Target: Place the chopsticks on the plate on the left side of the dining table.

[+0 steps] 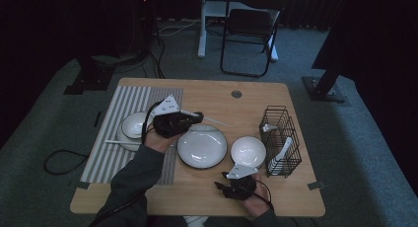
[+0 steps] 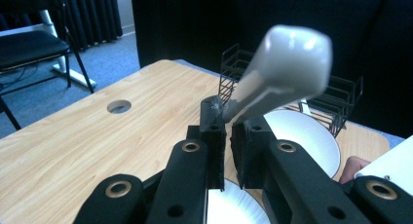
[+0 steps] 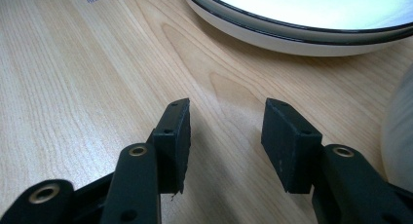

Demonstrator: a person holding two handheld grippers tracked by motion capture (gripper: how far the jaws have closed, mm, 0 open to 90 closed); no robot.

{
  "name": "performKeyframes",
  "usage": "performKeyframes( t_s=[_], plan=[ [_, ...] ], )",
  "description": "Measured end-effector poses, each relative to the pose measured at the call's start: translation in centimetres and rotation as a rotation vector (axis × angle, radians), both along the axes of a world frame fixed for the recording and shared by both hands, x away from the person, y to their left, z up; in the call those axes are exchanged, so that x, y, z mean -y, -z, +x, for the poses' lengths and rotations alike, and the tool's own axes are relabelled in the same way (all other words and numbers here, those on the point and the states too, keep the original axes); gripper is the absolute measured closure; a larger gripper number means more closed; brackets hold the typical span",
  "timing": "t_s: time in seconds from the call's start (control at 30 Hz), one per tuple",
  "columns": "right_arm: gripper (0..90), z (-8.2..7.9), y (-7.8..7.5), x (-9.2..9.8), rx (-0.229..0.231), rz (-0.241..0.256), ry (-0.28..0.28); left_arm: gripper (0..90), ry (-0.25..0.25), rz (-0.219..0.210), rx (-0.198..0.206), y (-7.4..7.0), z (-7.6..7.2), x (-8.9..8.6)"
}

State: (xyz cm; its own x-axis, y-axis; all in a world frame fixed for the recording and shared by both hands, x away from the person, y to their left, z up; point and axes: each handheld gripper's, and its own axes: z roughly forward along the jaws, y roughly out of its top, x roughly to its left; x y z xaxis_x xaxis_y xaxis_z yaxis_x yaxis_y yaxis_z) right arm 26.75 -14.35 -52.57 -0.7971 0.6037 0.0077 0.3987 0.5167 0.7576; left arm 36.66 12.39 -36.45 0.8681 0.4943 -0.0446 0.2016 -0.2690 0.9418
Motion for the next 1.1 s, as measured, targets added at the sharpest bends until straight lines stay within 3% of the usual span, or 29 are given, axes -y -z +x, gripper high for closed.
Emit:
performKeyframes(
  t_s=[0.77,1.1],
  plan=[
    [53.3,0.0,0.0,-0.1,-0.002,0.000,0.008,84.8,-0.030,-0.010,-0.016,0.8,-0.7,-2.4],
    [57.8,-0.4,-0.6,-0.4,0.014,-0.012,-0.010,84.8,-0.050,-0.009,-0.026,1.4,-1.2,-3.9]
  ],
)
